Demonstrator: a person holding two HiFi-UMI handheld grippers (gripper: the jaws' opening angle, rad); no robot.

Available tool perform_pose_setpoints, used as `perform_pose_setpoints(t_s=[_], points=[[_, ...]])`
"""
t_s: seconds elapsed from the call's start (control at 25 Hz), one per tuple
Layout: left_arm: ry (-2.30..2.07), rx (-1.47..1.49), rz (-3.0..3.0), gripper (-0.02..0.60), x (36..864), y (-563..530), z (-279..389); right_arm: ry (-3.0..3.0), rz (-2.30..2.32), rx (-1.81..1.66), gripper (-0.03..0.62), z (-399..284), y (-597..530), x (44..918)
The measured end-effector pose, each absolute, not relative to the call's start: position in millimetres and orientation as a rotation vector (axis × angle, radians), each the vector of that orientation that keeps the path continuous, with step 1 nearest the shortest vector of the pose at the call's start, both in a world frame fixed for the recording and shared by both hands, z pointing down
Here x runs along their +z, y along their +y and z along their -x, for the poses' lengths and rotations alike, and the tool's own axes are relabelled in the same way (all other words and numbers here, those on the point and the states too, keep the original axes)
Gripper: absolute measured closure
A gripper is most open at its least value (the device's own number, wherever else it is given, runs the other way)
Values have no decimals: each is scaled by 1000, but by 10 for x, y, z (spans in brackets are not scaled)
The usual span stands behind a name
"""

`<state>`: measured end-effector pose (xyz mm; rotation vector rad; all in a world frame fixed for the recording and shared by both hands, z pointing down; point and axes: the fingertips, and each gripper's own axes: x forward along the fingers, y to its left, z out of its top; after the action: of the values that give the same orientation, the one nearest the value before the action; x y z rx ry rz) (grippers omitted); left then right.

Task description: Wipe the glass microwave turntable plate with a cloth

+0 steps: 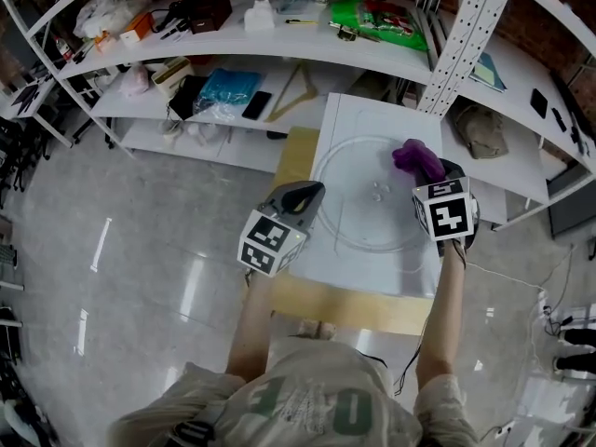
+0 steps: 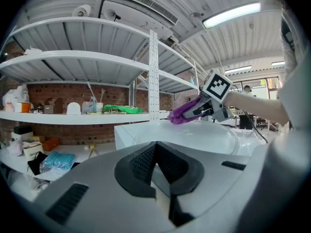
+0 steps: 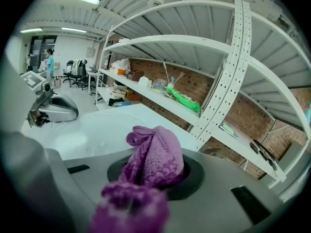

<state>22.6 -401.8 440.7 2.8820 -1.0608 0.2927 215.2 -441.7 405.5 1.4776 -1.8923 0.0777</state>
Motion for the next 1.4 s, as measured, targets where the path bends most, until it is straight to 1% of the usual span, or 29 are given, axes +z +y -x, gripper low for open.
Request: perform_pose_setpoints(t_s=[0.28, 0.68, 1.04, 1.24, 1.4], points=[[-1063, 296, -2878, 580, 4391, -4024, -200, -1883, -1514, 104, 543, -2288, -3849, 4030], [-1099, 302, -2871, 580, 4391, -4054, -192, -1893, -1489, 88, 543, -1983, -2989, 4044], [-1101, 306, -2873, 580, 4393, -4066, -190, -1999, -1266, 95, 543, -1334, -2567, 4135], [-1097, 292, -2872, 580, 4397, -4060, -201, -2086, -1115, 48, 543, -831, -2687, 4180], [-1096, 280, -2870, 580, 4396, -4065, -220, -2082, -1015, -3, 543, -602, -2922, 4241]])
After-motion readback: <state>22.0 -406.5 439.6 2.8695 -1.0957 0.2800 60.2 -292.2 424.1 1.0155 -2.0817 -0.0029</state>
